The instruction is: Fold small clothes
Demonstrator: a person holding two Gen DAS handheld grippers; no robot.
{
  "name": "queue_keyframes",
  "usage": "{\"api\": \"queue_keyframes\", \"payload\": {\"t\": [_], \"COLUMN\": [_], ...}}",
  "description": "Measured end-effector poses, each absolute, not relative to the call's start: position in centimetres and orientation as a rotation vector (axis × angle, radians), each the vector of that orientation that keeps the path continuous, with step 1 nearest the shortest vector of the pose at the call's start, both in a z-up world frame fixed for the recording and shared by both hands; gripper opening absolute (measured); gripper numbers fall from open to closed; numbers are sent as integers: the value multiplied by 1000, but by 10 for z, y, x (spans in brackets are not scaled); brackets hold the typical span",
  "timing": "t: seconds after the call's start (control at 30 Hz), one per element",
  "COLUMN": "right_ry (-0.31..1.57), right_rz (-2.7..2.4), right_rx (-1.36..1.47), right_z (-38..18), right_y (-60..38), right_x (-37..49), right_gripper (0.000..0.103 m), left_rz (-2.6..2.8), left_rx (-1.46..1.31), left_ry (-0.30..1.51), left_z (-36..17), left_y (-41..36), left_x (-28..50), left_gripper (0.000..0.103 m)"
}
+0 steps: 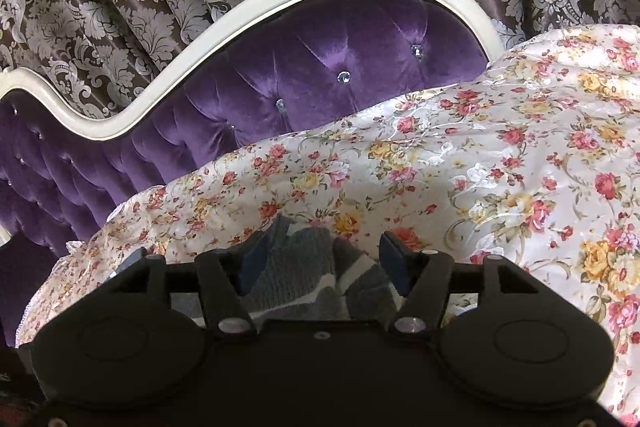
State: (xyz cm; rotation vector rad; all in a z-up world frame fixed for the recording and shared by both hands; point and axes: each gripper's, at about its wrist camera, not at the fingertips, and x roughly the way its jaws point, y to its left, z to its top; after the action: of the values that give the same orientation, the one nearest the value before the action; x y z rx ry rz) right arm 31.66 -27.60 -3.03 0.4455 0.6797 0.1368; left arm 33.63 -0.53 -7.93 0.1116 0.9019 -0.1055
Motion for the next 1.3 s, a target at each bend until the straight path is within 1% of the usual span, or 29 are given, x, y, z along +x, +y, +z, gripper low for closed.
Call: {"api": "queue_keyframes", "payload": {"t": [0.4,0.67,0.7,0.77,0.9,0.97,1.13,1.3], "right_ry": [697,704,710,729,796,859,991,1006], "right_rz": [185,194,197,212,253,270,274,336], "right_rx": [478,518,527,540,549,554,578,636], "right_z": [-30,-30,-30,-31,-34,-39,-54,-59], "right_y": [-272,-282,-283,-285,-288,-291,-306,-315], "right_x": [315,313,313,314,316,319,318,313], "right_gripper": [68,69,70,77,80,85,86,86], "left_rz": [-70,-62,-63,-63,-58,-55,-51,-52], "left_rx": [120,120,120,119,117,116,114,114], "left_ry": [861,871,873,878,887,886,886,885], "left_z": [-84,-84,-84,-84,-84,-84,-84,-84], "left_y": [-11,-12,-12,-11,-12,-12,-12,-12], "left_x": [329,330,331,332,333,332,332,331], "left_gripper": [103,103,103,103,103,103,103,103]}}
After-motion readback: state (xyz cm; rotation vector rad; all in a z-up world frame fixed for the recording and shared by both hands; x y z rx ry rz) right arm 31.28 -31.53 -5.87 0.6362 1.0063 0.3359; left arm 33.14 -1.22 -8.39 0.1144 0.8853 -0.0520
